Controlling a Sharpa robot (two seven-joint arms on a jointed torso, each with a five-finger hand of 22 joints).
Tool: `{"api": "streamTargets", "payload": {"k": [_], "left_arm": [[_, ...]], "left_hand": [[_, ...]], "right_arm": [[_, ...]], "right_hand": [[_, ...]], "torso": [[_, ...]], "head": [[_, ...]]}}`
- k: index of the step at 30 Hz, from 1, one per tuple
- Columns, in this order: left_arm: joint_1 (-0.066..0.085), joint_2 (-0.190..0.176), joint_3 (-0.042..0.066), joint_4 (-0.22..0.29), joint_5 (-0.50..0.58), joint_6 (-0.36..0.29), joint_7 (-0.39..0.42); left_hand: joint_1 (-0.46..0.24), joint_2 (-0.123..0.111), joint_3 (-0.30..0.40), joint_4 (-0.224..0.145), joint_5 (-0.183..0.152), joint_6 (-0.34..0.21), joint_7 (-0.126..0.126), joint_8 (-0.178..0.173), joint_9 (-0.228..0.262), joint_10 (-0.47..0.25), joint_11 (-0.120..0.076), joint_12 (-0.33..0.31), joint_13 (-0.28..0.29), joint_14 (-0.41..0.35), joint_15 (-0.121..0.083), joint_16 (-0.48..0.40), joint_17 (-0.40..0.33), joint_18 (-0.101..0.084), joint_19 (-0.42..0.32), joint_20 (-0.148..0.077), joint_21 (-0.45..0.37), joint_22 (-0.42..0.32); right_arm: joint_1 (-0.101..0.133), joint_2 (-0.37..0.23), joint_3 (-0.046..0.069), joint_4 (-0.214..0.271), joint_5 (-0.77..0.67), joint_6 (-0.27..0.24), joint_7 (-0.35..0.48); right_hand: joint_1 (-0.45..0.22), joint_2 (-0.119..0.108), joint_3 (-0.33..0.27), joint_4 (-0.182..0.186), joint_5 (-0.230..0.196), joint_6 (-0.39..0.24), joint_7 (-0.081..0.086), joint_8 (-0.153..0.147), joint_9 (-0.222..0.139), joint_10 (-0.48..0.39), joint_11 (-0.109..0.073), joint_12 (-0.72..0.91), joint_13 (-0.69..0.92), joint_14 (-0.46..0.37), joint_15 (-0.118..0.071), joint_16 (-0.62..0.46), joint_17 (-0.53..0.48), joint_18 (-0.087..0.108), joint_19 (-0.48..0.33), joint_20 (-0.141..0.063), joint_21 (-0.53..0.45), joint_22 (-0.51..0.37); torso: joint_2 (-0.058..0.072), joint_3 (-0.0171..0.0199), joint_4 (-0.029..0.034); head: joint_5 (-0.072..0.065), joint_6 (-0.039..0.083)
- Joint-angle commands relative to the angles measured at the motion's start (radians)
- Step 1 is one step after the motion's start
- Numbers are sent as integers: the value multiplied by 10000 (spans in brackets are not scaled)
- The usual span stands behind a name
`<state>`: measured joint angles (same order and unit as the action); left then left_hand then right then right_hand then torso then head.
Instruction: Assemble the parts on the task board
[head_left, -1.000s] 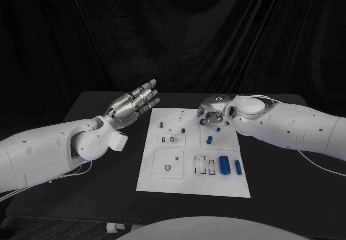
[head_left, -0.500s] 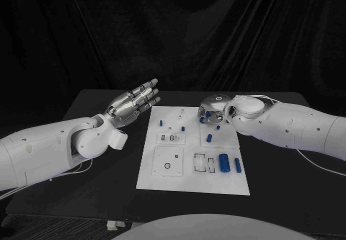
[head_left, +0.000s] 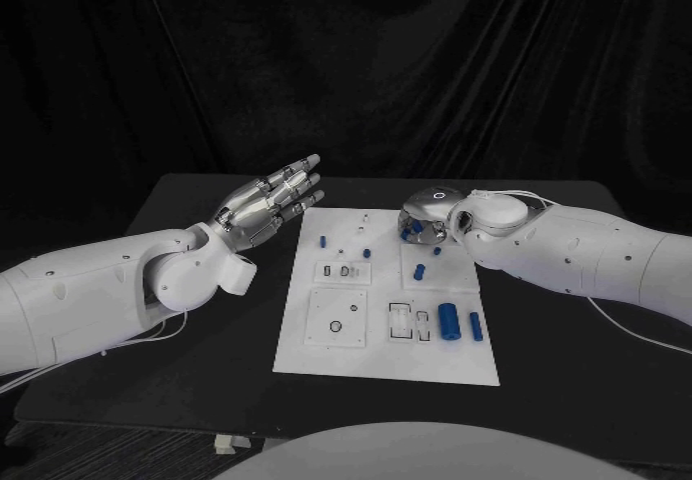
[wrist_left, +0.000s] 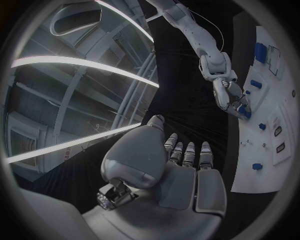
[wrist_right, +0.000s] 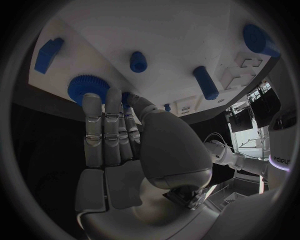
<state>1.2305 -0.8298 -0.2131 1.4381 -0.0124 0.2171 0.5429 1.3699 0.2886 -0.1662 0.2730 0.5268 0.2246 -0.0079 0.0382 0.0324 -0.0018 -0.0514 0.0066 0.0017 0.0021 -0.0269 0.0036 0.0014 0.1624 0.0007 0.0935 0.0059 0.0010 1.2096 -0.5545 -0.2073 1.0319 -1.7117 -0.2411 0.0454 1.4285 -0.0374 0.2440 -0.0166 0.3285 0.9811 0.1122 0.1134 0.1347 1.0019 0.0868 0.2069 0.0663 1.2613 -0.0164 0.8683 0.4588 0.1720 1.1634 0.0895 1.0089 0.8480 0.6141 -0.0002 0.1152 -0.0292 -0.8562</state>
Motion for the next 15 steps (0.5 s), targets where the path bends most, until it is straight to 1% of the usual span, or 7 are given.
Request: {"api": "streamTargets", "payload": {"k": [1, 3, 6, 9, 11, 13, 15], "left_arm": [[-3, 11, 11, 14, 2, 192, 21], [-4, 8, 11, 9, 2, 195, 6], [-5, -10, 11, 3, 2, 191, -18], [-6, -34, 10, -1, 2, 179, -50], [-6, -61, 10, -5, 2, 164, -76], [-7, -93, 10, -9, 2, 136, -90], [-7, -121, 10, -16, 2, 101, -100]], "left_hand": [[99, -23, 81, -3, 50, 72, 27, 64, 13, 18, 81, -66, -17, -21, -14, -36, -14, 180, -7, 86, -59, -10], [114, -16, 109, -7, 66, 134, 61, 88, 20, 18, 120, -66, -17, -21, -15, -36, -14, 182, -7, 89, -59, -10], [118, -10, 119, -8, 70, 143, 69, 94, 21, 18, 129, -66, -17, -21, -14, -36, -14, 182, -7, 90, -59, -10], [118, -10, 119, -8, 70, 143, 69, 94, 21, 18, 129, -66, -17, -21, -14, -36, -14, 182, -7, 90, -59, -10], [127, -1, 140, -8, 78, 151, 80, 102, 21, 18, 141, -66, -17, -21, -11, -36, -14, 182, -7, 93, -59, -10], [127, -1, 140, -8, 78, 151, 80, 102, 21, 18, 141, -66, -17, -21, -11, -36, -14, 182, -7, 93, -59, -10], [132, -4, 146, -11, 82, 157, 78, 105, 22, 18, 139, -66, -17, -21, -9, -36, -14, 183, -7, 94, -59, -10]], "right_arm": [[-52, -5, 2, -51, -9, -449, 250], [-59, -33, 2, -39, 36, -627, 354], [-64, -147, 2, 73, 88, -1133, 577], [-32, -267, 2, 229, 131, -1430, 685], [62, -356, 2, 370, 216, -1535, 717], [193, -410, 2, 486, 313, -1524, 693], [356, -428, 2, 578, 395, -1434, 633]], "right_hand": [[-4, -131, 209, 19, -23, 183, -19, 91, 81, 226, -21, -79, -11, 92, -37, 67, 17, -214, 102, -12, 114, 151], [-12, -163, 357, 31, -22, 317, -19, 150, 152, 421, -36, -105, -13, 140, -27, 97, 24, -241, 181, -12, 235, 318], [-4, -210, 569, 41, -26, 649, -26, 310, 299, 899, -119, -88, -2, 294, 15, 178, 44, -310, 403, 14, 534, 702], [-50, -281, 701, 88, -65, 983, -24, 469, 455, 1375, -181, -109, -5, 488, 29, 260, 61, -370, 652, 38, 844, 1091], [-48, -307, 766, 98, -61, 1079, -25, 509, 517, 1534, -210, -159, -14, 559, 17, 281, 62, -395, 761, 30, 979, 1266], [-52, -322, 777, 102, -60, 1088, -22, 511, 528, 1554, -212, -179, -17, 574, 15, 285, 63, -403, 790, 25, 1018, 1316], [-73, -351, 801, 120, -70, 1063, -8, 489, 540, 1554, -202, -247, -29, 595, 19, 289, 62, -403, 800, 21, 1029, 1335]], "torso": [[-5, 2, 10], [-3, 6, 10], [-6, -2, 19], [-8, -10, 14], [-7, -10, 10], [-7, -11, 7], [-16, -20, 6]], "head": [[8, -26], [12, -35], [39, -46], [83, -60], [103, -55], [111, -46], [133, 13]]}}
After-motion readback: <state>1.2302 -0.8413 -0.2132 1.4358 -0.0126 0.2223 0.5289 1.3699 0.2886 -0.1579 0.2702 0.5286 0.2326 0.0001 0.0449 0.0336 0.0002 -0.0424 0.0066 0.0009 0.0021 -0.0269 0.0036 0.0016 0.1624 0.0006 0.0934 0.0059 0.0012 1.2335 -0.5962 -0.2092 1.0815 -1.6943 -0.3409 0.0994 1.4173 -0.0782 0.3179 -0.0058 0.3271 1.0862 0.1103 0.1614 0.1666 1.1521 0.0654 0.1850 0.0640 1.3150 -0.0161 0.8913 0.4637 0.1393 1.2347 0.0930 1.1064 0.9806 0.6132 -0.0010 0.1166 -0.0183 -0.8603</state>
